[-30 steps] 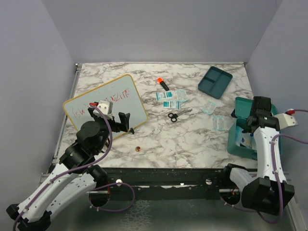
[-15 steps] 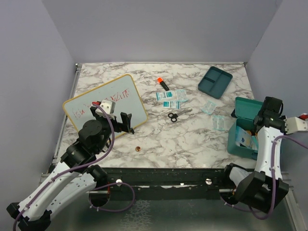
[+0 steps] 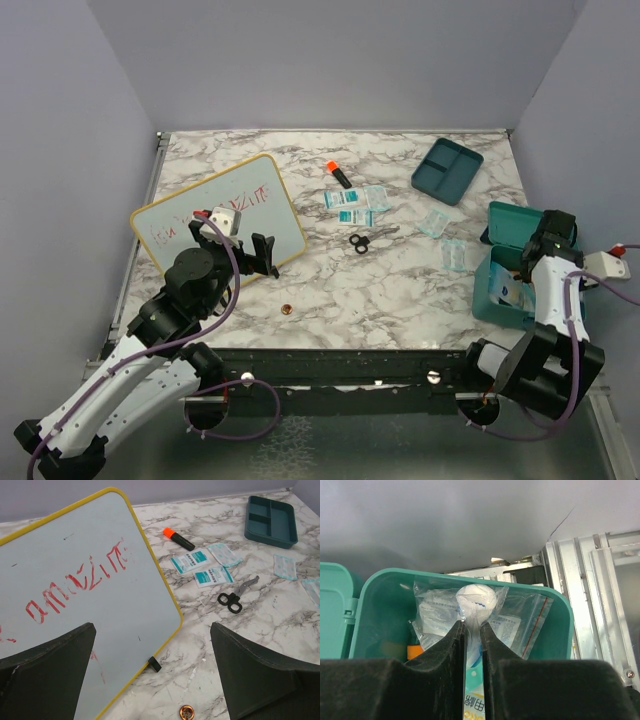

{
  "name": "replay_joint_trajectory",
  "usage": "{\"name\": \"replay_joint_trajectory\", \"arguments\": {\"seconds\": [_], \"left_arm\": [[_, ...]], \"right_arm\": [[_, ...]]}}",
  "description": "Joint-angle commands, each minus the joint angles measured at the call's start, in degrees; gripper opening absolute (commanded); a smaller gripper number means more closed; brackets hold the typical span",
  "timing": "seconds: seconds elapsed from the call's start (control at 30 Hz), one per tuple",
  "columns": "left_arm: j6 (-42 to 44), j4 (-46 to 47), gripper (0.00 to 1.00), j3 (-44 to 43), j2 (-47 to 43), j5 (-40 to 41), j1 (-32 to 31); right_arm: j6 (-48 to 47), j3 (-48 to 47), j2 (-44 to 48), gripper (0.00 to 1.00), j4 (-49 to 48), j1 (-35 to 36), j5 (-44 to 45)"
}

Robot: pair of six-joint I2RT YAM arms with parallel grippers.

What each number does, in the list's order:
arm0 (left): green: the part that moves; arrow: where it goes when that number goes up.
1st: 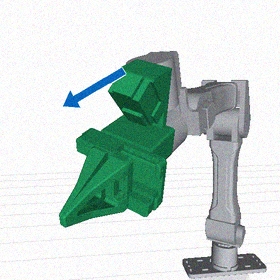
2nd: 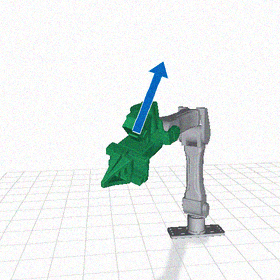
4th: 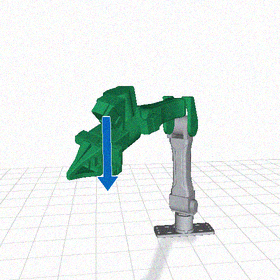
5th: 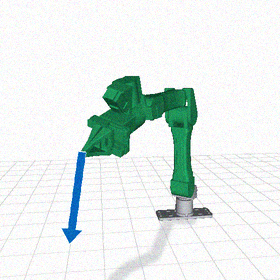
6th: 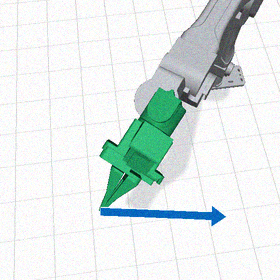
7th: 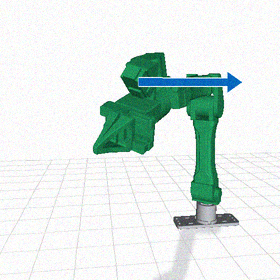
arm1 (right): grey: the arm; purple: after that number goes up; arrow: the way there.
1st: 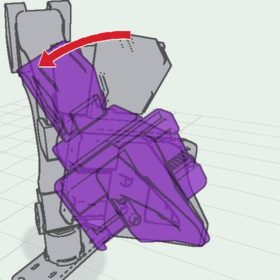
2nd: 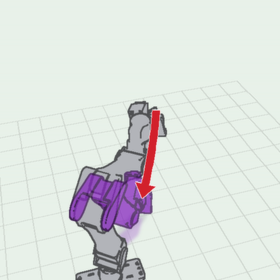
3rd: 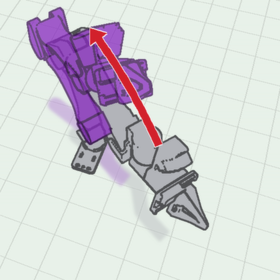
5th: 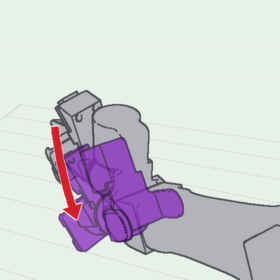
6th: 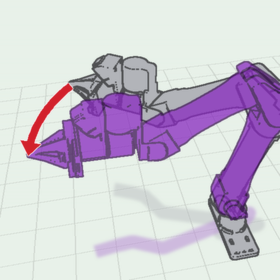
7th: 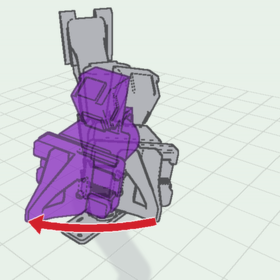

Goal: Organize the medicine kit
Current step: Place the medical item at the medicine box.

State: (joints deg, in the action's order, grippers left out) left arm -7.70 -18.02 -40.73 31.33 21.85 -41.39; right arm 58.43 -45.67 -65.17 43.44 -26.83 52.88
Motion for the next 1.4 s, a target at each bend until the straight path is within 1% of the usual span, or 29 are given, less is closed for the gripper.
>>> {"name": "replay_joint_trajectory", "arguments": {"seconds": [0.0,0.17,0.37,0.5,0.63,0.77,0.8,0.97,1.07,1.13,1.2,1.37], "left_arm": [[-0.22,0.79,0.99,0.74,-1.01,-0.25,-0.26],[-0.22,0.71,0.99,0.73,-1.78,-0.08,-0.22],[-0.38,0.73,0.99,0.68,-2.0,-0.7,-0.25],[-0.38,0.71,0.99,0.74,-2.45,-0.67,-0.21],[-0.38,0.71,0.99,0.69,-2.42,-0.84,-0.24],[-0.38,0.71,0.99,0.75,-2.36,-0.75,-0.21],[-0.43,0.71,0.99,0.8,-2.41,-0.75,-0.19],[-0.29,0.59,0.99,0.82,-2.56,-0.35,-0.22],[-0.4,0.53,0.99,0.81,-2.36,-0.31,-0.24],[-0.32,0.57,0.99,0.76,-1.92,-0.55,-0.2],[-0.3,0.53,0.99,0.68,-1.72,-0.5,-0.27],[-0.21,0.52,0.99,0.74,-2.14,0.01,-0.22]], "right_arm": [[-0.52,1.13,-1.76,0.19,-3.8,-1.77,-1.69],[-3.19,-0.55,-1.96,0.17,-3.88,-2.0,-6.6],[-7.76,-4.5,2.89,0.14,-2.86,-2.0,-10.41],[-8.16,-6.61,4.28,0.14,-1.19,-2.06,-13.53],[-8.24,-6.6,4.31,0.14,-1.38,-2.0,-22.02],[-8.12,-5.22,3.96,0.14,-3.61,-2.01,-29.98],[-7.89,-4.85,3.87,0.15,-3.99,-2.01,-30.78],[-4.64,-4.12,2.43,0.29,-2.38,-2.0,-29.76],[-3.99,-4.15,1.56,0.39,-2.12,-2.04,-29.49],[-5.43,-4.57,1.48,0.45,-2.92,-2.05,-30.2],[-8.77,-5.17,2.19,0.5,-4.68,-2.0,-32.02],[-14.8,-5.8,7.4,0.53,-8.75,-2.04,-36.74]]}}
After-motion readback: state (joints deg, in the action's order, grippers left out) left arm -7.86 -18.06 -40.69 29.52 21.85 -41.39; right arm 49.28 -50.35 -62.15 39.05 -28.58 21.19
